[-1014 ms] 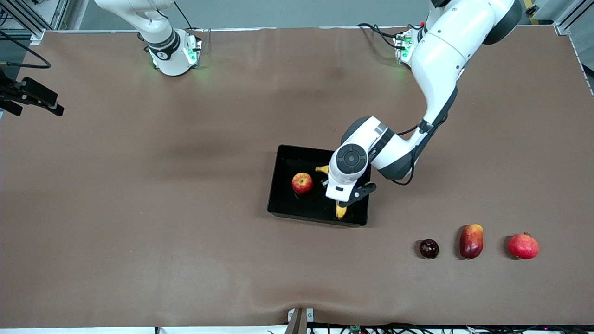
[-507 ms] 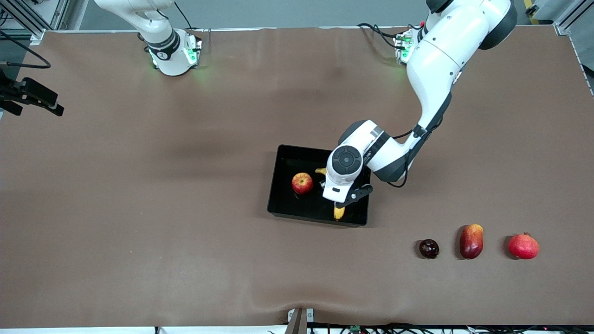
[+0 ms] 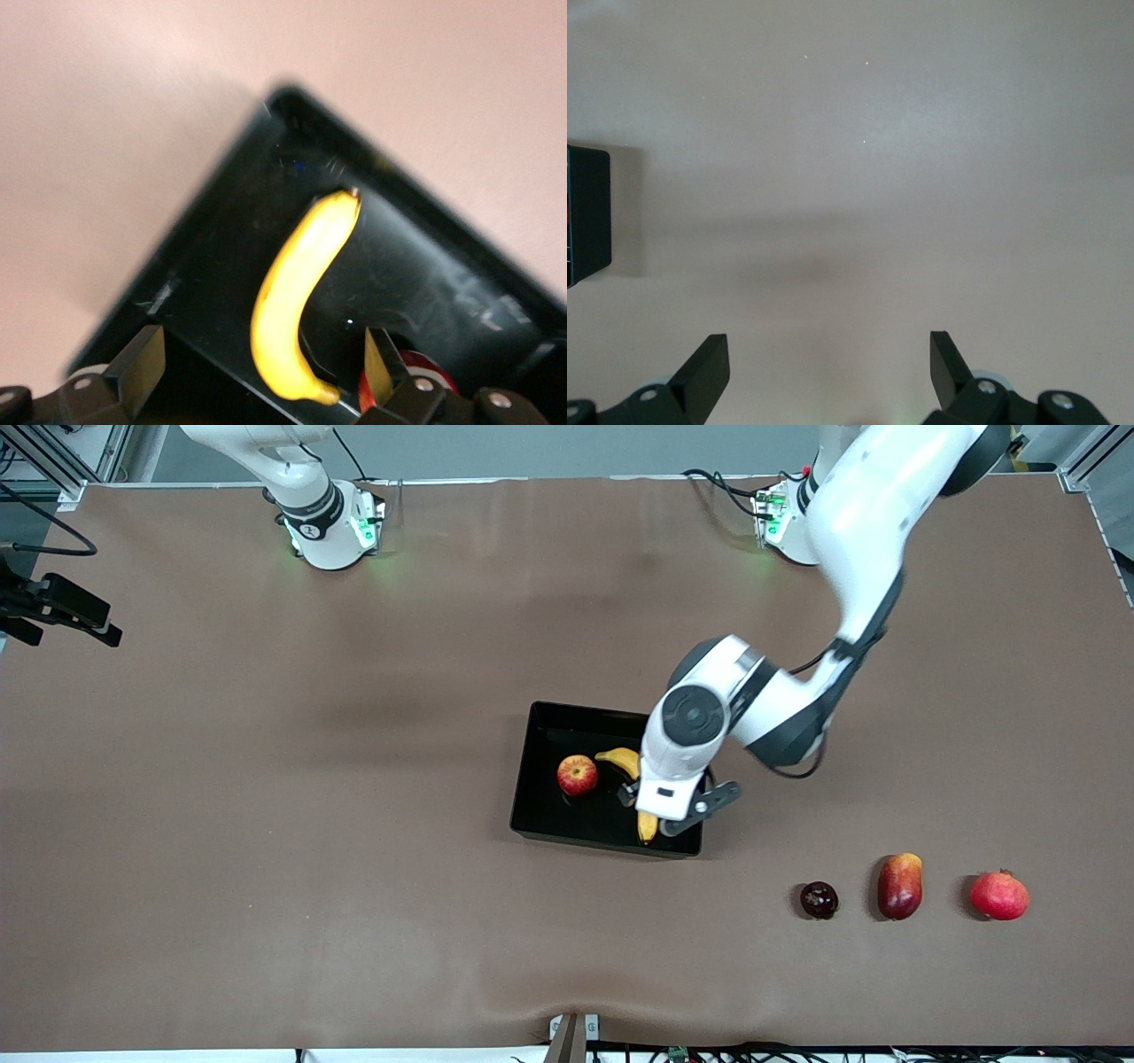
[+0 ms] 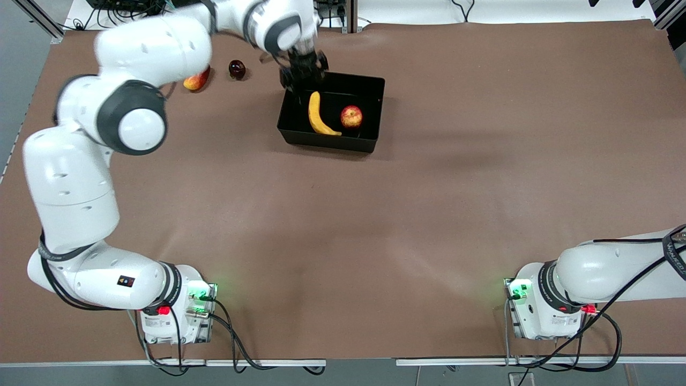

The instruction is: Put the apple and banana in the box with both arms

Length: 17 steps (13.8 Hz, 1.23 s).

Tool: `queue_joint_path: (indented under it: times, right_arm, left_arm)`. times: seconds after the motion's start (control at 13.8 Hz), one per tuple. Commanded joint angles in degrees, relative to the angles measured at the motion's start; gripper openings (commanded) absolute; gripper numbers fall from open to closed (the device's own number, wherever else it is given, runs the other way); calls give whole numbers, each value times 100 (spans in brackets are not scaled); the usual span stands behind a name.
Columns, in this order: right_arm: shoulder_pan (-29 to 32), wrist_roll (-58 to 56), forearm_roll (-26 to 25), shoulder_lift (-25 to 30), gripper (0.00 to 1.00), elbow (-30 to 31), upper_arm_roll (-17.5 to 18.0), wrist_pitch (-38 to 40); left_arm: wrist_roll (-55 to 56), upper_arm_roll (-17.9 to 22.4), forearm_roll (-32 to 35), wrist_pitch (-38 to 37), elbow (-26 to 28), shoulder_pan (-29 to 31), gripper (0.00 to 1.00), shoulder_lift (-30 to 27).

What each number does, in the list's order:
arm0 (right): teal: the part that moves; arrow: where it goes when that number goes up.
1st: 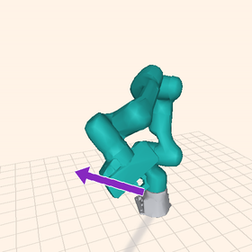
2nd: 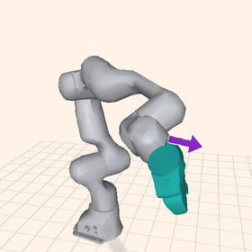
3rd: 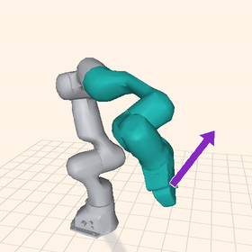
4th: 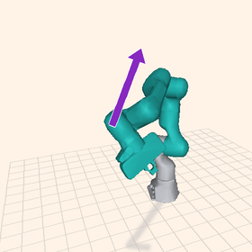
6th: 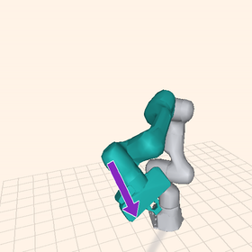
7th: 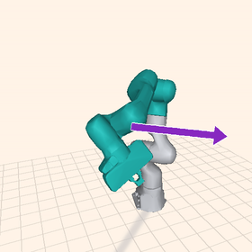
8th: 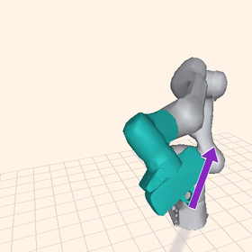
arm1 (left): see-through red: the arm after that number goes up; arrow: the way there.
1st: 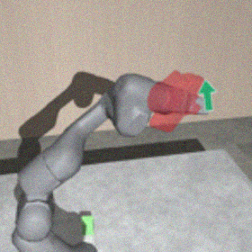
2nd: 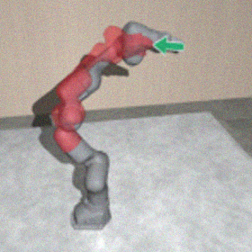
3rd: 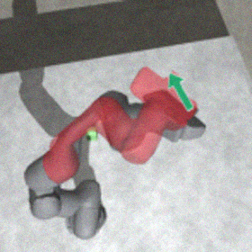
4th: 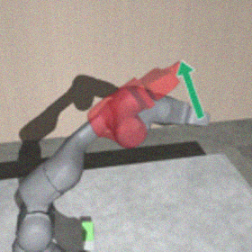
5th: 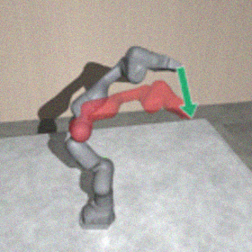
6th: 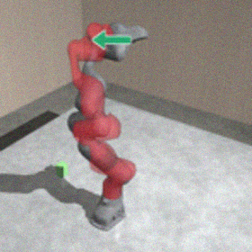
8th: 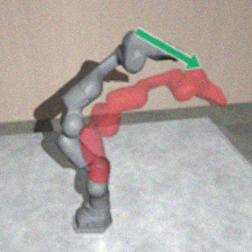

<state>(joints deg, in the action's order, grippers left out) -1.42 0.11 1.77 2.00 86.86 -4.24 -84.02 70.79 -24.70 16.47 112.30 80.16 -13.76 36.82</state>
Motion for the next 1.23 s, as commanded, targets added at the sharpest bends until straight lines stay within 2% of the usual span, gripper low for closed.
queue_joint_path:
  times: [0.0,0.43,0.8,1.16]
  right_arm:
    - [98,42,-45,29,100,-11,81,35]
    - [98,42,-45,29,100,-11,81,35]
    - [98,42,-45,29,100,-11,81,35]
    - [98,42,-45,29,100,-11,81,35]
  left_arm:
    - [-73,-18,49,-524,228,215,100,-938]
    - [-1565,-35,23,-1376,228,1155,100,-2037]
    - [-3332,-35,-556,-2159,246,2165,100,-2732]
    - [-4474,17,-1013,-2669,281,2895,100,-3198]
